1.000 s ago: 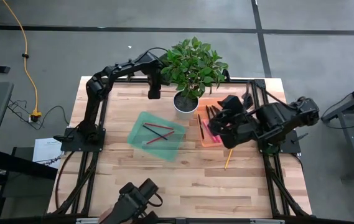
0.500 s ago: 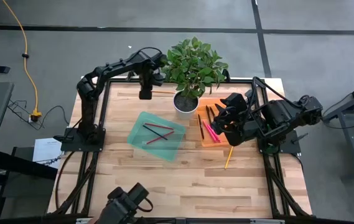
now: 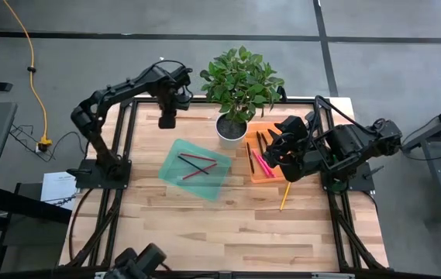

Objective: Sort pens & pencils
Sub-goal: Put the orange pencil into the blue bin

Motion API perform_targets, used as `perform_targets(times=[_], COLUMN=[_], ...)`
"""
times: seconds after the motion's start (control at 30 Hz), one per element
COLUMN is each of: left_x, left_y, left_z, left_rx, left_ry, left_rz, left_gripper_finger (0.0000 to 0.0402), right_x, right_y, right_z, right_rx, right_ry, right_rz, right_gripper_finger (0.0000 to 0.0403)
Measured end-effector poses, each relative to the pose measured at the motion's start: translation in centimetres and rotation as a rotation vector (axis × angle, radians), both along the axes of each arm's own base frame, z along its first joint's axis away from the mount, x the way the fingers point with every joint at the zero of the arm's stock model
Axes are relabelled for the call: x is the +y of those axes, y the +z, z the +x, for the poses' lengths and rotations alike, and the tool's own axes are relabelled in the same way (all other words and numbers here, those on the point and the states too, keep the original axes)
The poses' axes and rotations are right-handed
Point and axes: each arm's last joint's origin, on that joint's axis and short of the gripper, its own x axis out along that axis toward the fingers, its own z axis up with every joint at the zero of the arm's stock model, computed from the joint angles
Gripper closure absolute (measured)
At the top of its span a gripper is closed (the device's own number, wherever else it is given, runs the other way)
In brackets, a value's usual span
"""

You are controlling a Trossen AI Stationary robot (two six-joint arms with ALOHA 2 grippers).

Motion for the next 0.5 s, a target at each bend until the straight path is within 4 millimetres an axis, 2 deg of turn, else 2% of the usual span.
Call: perform_targets(times=[0.27,0.5], left_x=[-3.5,-7.2], left_y=[0.3,0.1], left_z=[-1.5,0.7], left_rx=[0.018,0.025], left_ry=[-0.032,-0.127], left_rz=[-0.042,-0.078], left_gripper_finger=[0.0401,0.0401], right_x=[0.0,0.0], right_y=[0.0,0.0], right_z=[0.0,0.0], right_rx=[0.011,0.02], right_ry=[0.009,0.015], right_rz=[-0.009,-0.017], right_gripper_finger=[0.0295,0.0295])
